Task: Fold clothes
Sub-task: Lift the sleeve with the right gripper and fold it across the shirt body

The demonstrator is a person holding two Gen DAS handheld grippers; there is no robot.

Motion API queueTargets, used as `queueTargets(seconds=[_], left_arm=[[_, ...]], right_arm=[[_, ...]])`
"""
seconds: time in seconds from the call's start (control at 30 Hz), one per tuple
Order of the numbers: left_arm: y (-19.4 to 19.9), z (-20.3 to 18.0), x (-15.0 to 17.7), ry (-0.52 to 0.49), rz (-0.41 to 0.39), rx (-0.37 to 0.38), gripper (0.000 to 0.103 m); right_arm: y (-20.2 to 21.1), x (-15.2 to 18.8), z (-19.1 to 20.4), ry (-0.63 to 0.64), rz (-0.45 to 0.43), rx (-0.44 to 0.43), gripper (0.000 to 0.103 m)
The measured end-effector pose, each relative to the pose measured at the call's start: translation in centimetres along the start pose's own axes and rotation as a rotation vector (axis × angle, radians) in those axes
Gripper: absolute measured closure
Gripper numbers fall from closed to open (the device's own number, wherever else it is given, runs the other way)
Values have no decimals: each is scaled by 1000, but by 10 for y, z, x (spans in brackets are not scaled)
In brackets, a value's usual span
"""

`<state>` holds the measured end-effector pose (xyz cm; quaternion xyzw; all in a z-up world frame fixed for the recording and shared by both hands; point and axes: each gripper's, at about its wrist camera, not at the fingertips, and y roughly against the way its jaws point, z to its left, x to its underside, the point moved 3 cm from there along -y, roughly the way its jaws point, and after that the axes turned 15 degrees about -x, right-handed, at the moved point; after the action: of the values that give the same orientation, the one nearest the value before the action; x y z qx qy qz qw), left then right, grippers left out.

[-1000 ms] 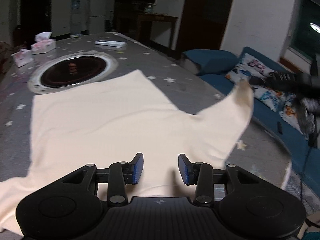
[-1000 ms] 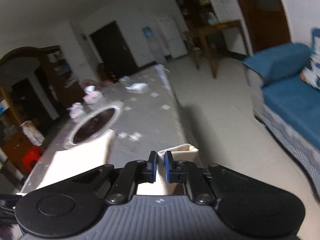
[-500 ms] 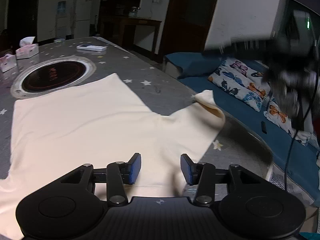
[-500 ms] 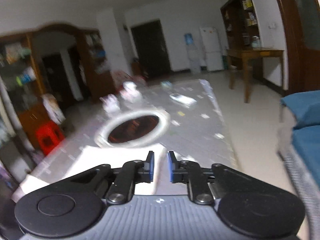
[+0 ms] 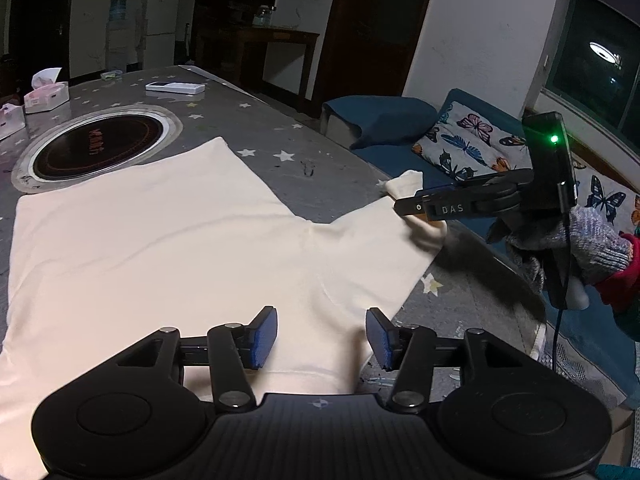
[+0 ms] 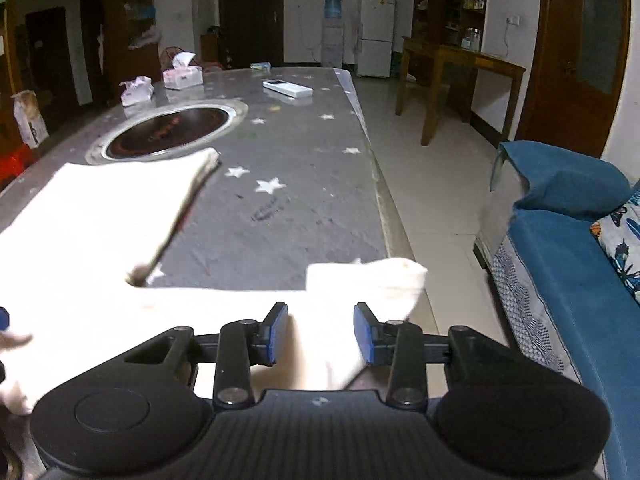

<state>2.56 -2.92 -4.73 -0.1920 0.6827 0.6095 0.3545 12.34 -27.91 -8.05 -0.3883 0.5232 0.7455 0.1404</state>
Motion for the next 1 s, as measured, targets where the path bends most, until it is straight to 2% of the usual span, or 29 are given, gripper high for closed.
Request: queueTargets(seconds=[0.07,0.13,0.23,0.33,0.47,0.7,0.87,1.0], left_arm=[[-3,-3,0,-5,7,2,49],[-5,-6,0,-10,13,5,48],[-9,-11,1,-20,17,8,48],[-11,-16,3,-30,21,13,48],[-11,-17,5,-30,21,19,48],[7,5,4,26,-20,-9,46],[29,38,12,102,-59,-67,44],[44,64,23,163,-70,-122,44]], right_arm=[[3,4,-6,-18,-10,21,82],[9,6,-13,-52,-30,18,91],[20,4,-22,-101,-76,-2,98],[36,2,-29,-170,-133,-51,99],[62,-12,-27,-232,-220,-171,99],[97,-55,15,-185,-325,-371,100],[95,-87,72,-87,-322,-536,100],[73,-98,120,-6,-266,-628,100]])
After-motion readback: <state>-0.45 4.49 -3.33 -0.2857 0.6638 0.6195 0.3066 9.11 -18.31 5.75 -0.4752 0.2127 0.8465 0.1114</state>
